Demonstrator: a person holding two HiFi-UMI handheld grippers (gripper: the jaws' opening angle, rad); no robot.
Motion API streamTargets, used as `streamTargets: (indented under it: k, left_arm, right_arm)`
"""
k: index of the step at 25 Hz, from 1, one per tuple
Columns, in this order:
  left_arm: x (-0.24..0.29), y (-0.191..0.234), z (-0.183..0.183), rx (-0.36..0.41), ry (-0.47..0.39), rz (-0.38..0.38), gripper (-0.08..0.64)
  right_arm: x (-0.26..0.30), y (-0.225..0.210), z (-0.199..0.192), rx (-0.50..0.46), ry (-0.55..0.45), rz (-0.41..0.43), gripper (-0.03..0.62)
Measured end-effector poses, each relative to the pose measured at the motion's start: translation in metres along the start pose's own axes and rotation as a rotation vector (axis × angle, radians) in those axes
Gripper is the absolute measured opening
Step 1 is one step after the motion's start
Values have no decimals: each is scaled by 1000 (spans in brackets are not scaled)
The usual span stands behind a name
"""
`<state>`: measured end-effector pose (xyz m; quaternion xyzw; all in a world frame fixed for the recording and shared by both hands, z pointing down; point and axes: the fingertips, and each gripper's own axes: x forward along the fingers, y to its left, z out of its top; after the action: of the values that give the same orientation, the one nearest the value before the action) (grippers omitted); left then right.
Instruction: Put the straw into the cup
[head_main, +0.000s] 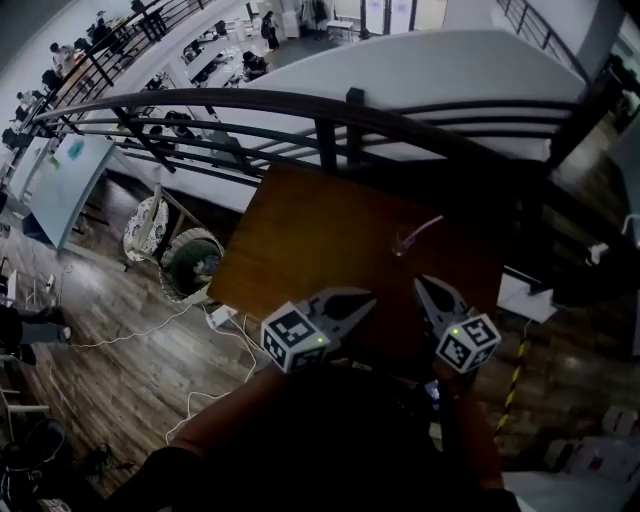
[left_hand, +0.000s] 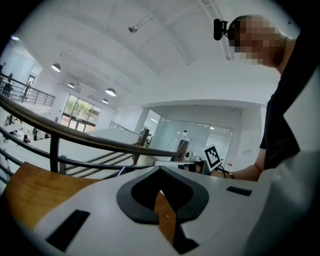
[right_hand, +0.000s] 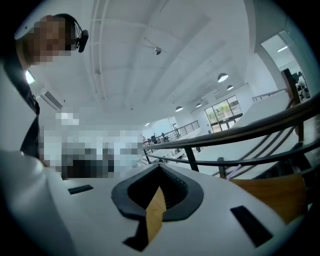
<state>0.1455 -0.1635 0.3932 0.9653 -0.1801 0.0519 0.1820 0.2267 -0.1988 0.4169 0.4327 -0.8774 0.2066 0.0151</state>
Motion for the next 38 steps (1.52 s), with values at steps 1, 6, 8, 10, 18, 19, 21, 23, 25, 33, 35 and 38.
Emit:
streamTargets:
  k: [1, 6, 8, 10, 18, 19, 21, 23, 25, 33, 35, 38]
  left_arm:
    - [-5, -2, -3, -3, 3, -14, 11]
    - [-50, -4, -11, 2, 29, -57, 11]
    - [-76, 0, -13, 21, 35, -56, 11]
    - [-104, 10, -20, 12, 34, -50, 11]
    - [-176, 23, -56, 2, 56, -96, 11]
    - [-177, 23, -59, -1, 57, -108, 11]
    - [-179, 21, -61, -6, 57, -128, 11]
    - [-182, 11, -52, 1, 51, -146, 11]
    - [-181, -2, -42, 17, 38, -168, 11]
    - [-171, -51, -33, 46, -14, -165, 11]
    - [-164, -64, -35, 45, -19, -156, 11]
    - [-157, -76, -42, 37, -23, -143, 11]
  right_arm:
    - [0, 10, 1, 3, -6, 7, 11]
    - [4, 58, -6, 15, -29, -14, 11]
    - [12, 78, -11, 7, -36, -21, 11]
    - [26, 100, -20, 13, -40, -25, 11]
    - [63, 184, -58, 14, -52, -40, 11]
    - [63, 188, -61, 12, -55, -53, 11]
    - [60, 194, -62, 14, -65, -77, 11]
    - [51, 202, -56, 12, -74, -94, 11]
    - [39, 206, -45, -6, -79, -111, 11]
    - [-28, 207, -46, -39, -58, -157, 11]
    - [-45, 204, -51, -36, -50, -154, 11]
    - [-61, 200, -61, -31, -39, -148, 11]
